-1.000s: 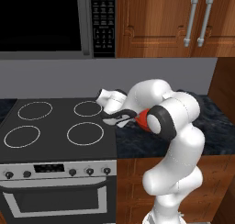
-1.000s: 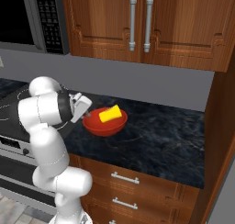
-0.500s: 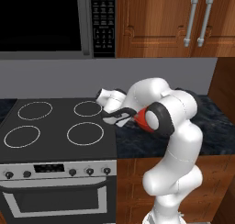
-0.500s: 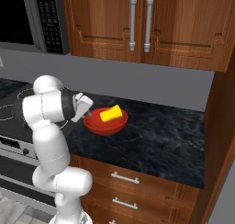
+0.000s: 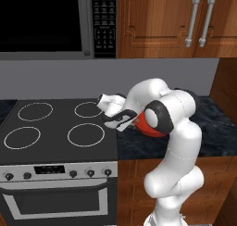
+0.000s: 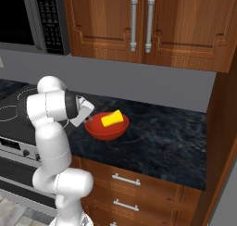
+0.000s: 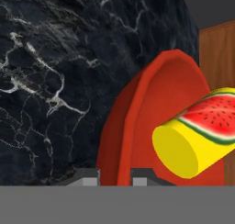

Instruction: Place the cup inside the bowl on the dining table and move the bowl to any counter.

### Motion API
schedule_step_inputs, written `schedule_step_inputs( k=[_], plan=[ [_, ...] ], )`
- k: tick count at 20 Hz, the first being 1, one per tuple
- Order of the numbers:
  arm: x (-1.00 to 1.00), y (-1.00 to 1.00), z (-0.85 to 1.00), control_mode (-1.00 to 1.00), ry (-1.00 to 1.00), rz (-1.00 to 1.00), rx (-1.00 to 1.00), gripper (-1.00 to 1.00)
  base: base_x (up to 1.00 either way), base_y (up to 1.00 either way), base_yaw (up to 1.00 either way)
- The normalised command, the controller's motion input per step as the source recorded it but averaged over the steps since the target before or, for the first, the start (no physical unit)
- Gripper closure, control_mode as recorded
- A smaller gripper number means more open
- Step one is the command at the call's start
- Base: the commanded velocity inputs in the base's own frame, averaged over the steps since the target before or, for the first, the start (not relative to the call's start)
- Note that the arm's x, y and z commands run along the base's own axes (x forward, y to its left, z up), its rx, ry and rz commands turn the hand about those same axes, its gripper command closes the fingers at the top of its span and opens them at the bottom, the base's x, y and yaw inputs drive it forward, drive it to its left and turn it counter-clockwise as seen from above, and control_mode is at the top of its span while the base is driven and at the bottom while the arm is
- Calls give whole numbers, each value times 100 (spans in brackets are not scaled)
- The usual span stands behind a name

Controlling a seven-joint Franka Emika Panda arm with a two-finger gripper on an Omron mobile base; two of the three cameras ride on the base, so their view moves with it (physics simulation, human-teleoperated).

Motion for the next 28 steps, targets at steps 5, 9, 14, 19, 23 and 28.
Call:
schedule_step_inputs(
  k=[5,9,14,19,23,28],
  plan=[
    [4,0,-10,-100,0,0,0,100,0,0,0],
    [13,0,-10,-100,0,0,0,100,0,0,0],
    [21,0,-11,-100,0,0,0,100,0,0,0],
    [22,0,-17,-100,0,0,0,100,0,0,0],
    [11,0,-33,-100,0,0,0,100,0,0,0],
    [10,0,-24,-100,0,0,0,100,0,0,0]
  ],
)
